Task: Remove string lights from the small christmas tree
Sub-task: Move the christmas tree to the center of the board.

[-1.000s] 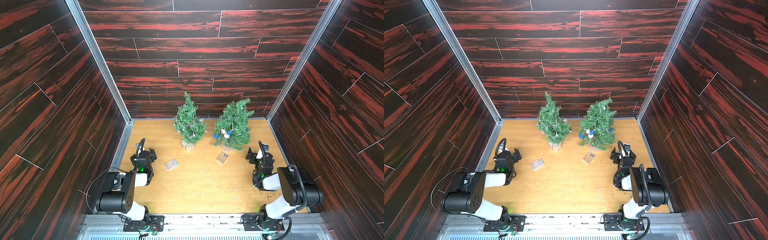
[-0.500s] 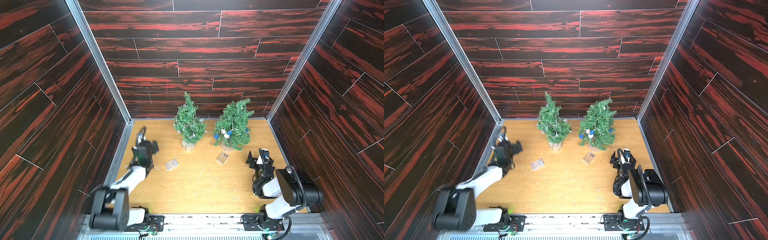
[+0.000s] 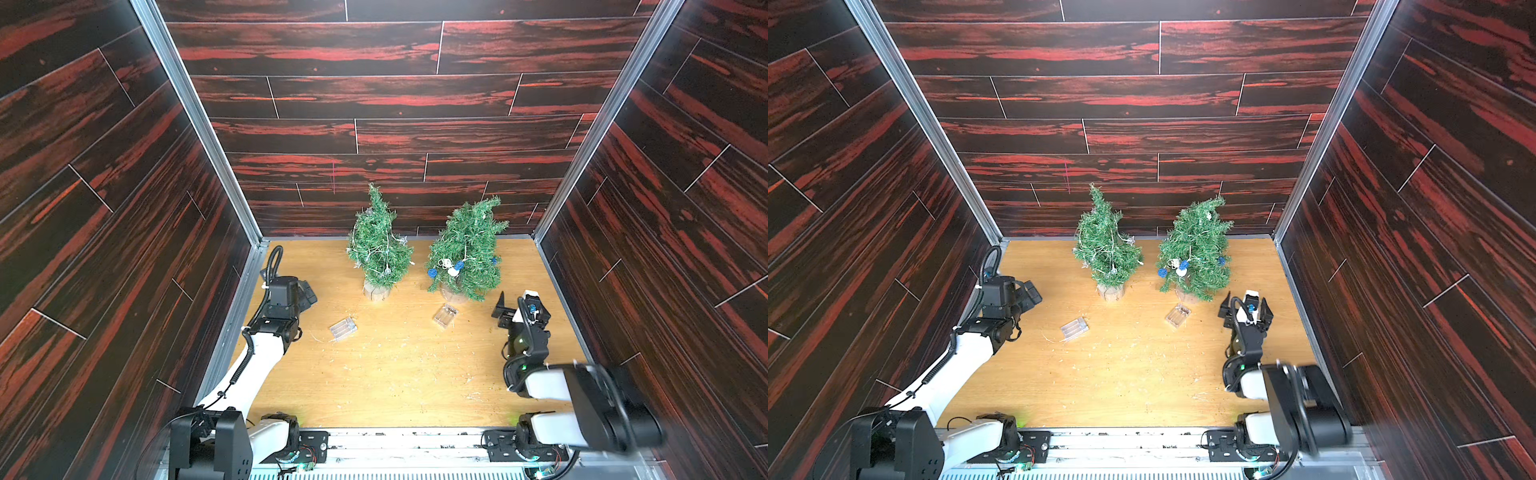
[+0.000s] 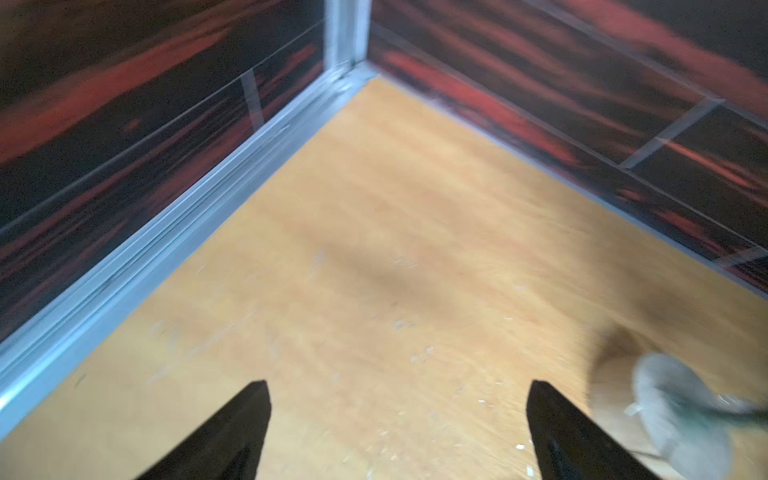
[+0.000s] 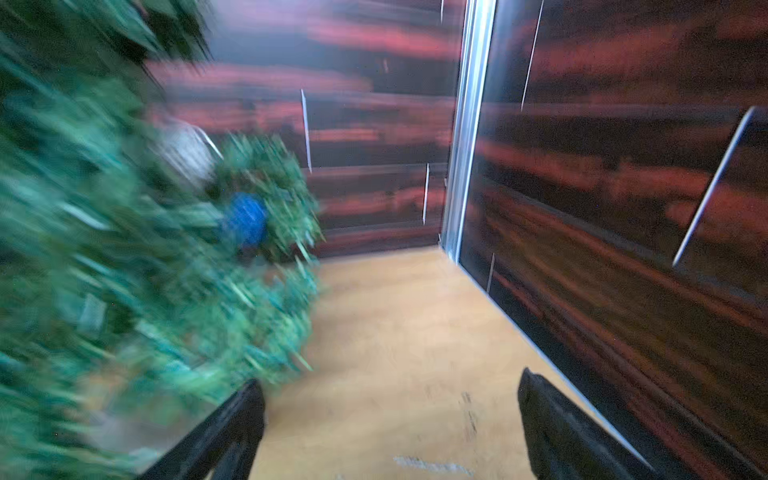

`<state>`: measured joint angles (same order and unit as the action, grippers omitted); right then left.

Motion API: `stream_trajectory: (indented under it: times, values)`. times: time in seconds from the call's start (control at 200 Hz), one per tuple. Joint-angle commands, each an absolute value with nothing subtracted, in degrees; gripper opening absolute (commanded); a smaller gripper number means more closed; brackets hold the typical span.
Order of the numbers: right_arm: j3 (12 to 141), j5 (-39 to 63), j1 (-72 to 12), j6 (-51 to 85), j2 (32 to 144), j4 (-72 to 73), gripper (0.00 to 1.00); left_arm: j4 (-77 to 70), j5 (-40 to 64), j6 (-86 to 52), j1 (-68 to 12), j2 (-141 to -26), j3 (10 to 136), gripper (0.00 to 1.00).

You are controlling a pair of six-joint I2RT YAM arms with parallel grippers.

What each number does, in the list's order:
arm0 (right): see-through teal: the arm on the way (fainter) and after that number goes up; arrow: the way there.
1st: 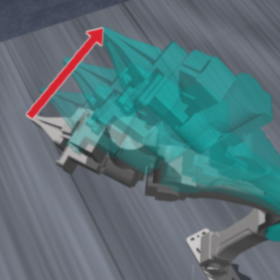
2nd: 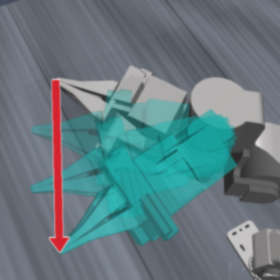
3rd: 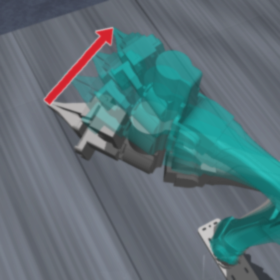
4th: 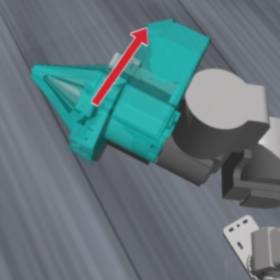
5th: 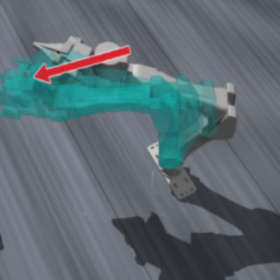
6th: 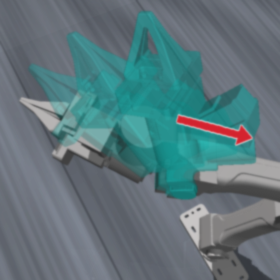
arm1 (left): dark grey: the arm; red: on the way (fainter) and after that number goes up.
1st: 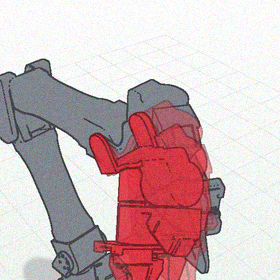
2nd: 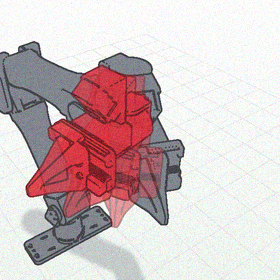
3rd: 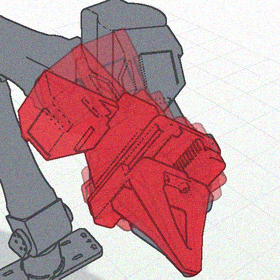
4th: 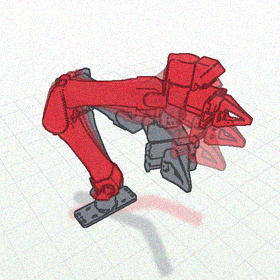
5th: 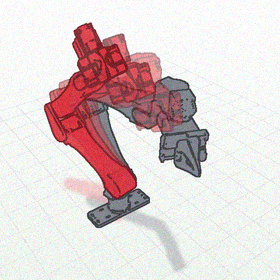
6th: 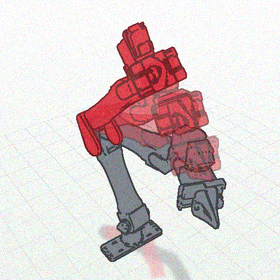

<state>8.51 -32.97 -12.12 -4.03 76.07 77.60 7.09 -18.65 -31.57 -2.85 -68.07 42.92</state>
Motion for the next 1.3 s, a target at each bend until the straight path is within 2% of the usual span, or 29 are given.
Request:
stream_trajectory:
  times: [0.0, 0.035, 0.09, 0.19, 0.286, 0.371, 0.566, 0.711, 0.787, 0.842, 0.962, 1.052, 1.147, 1.298]
  values:
    - [10.7, -51.4, -18.5, -8.6, 71.4, 75.3, 0.99, 13.9, -24.9, -43.0, -2.5, -67.5, 42.6, 1.0]
    - [12.9, -59.1, -21.4, -9.7, 70.1, 71.9, 0.99, 15.0, -25.2, -44.2, -2.3, -68.1, 43.2, 1.0]
    - [17.7, -65.4, -24.4, -10.2, 69.0, 62.7, 0.99, 15.5, -23.6, -43.6, -1.9, -69.1, 43.9, 1.0]
    - [24.5, -68.1, -27.3, -5.1, 67.7, 44.0, 0.99, 16.2, -21.0, -43.0, -1.8, -70.4, 45.0, 1.0]
    - [28.8, -59.9, -26.8, 7.9, 62.6, 21.1, 0.99, 16.5, -18.9, -42.0, -1.8, -70.3, 45.3, 0.99]
    - [28.3, -51.0, -25.9, 9.6, 56.8, 17.3, 0.99, 16.9, -18.3, -41.1, -1.8, -69.4, 45.3, 0.98]
    - [33.8, -39.6, -25.1, 16.5, 48.0, 1.0, 0.99, 16.0, -19.0, -40.5, -1.8, -66.5, 43.6, 0.98]
    - [39.3, -20.4, -25.1, 24.9, 46.5, -11.9, 0.99, 17.8, -25.5, -46.2, -1.8, -65.2, 42.4, 0.91]
    - [38.1, -8.6, -25.9, 28.6, 47.3, -10.6, 0.99, 16.1, -20.2, -42.4, -1.7, -64.8, 41.8, 0.9]
    - [36.0, -4.1, -28.4, 31.0, 48.7, -6.7, 0.98, 15.0, -15.0, -41.5, -1.7, -64.8, 41.6, 0.88]
    - [33.4, -4.5, -37.5, 34.0, 56.3, 3.9, 0.92, 9.1, -4.0, -41.3, -1.8, -64.9, 38.9, 0.8]
    - [32.4, -1.9, -41.1, 37.7, 64.7, 15.9, 0.85, 3.7, 0.5, -42.2, -1.9, -65.6, 36.3, 0.75]
    - [32.5, 0.2, -42.3, 41.1, 74.4, 29.0, 0.79, 2.0, 1.9, -42.2, -1.9, -67.4, 36.2, 0.71]
    - [36.2, -0.5, -42.7, 44.1, 86.8, 40.8, 0.77, -3.1, 4.5, -43.5, -2.1, -70.8, 36.5, 0.68]
